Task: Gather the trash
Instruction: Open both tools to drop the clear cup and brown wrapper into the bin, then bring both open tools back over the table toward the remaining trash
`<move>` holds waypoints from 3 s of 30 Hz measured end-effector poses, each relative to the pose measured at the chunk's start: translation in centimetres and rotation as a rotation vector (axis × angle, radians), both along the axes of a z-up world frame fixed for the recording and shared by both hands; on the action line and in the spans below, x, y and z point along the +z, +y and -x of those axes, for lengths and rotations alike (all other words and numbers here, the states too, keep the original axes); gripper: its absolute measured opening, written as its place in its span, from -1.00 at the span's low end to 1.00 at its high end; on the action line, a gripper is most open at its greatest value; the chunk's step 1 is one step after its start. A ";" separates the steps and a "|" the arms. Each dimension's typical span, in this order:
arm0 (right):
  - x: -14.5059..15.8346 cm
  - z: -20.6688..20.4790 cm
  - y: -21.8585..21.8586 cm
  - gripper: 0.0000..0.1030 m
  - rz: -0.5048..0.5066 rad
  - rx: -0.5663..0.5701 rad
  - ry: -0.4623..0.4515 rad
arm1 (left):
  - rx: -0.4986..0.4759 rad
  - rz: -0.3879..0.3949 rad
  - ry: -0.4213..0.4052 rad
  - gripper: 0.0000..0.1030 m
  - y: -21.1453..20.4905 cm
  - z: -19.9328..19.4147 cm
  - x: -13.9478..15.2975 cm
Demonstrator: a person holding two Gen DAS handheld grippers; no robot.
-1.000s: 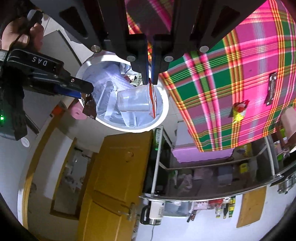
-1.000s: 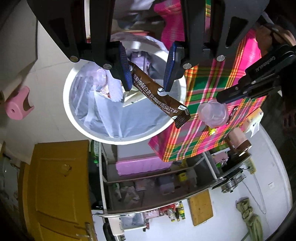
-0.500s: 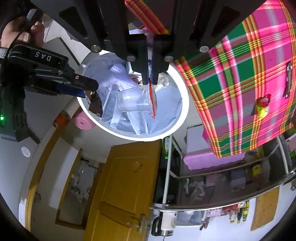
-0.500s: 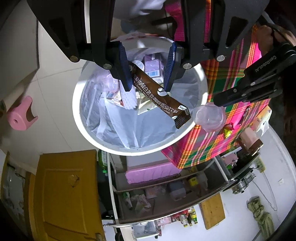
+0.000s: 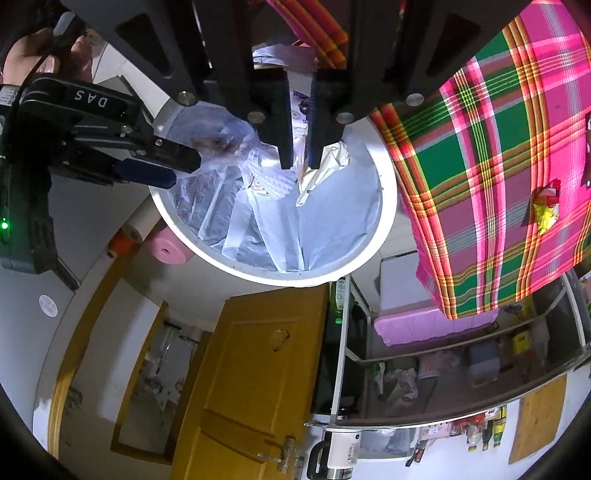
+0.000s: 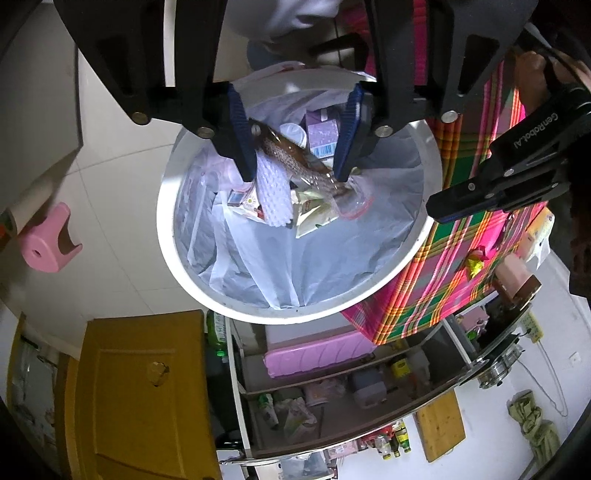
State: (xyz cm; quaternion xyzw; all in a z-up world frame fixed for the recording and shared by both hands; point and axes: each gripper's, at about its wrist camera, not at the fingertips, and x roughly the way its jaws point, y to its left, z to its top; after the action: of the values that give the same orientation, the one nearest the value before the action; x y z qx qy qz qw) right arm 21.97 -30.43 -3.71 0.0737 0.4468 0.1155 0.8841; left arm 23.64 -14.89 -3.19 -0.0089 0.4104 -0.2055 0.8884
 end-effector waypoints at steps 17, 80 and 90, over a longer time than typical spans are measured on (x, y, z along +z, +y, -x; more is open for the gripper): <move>3.2 3.0 2.2 -0.12 -0.014 0.044 -0.084 | 0.046 0.057 -0.043 -0.87 2.8 3.7 2.5; 6.1 5.3 19.1 -0.11 -0.085 0.398 -0.137 | 0.440 0.024 -0.151 -0.45 20.4 12.4 4.9; 5.6 2.5 21.1 -0.11 -0.094 0.401 -0.098 | 0.507 -0.009 -0.141 -0.45 23.3 9.8 3.8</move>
State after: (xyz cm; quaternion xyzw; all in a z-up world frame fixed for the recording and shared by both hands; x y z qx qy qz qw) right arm 19.44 -9.33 1.86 0.0187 0.4029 0.3134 0.8597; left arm 13.82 8.43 0.63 -0.0931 0.3333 0.0255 0.9379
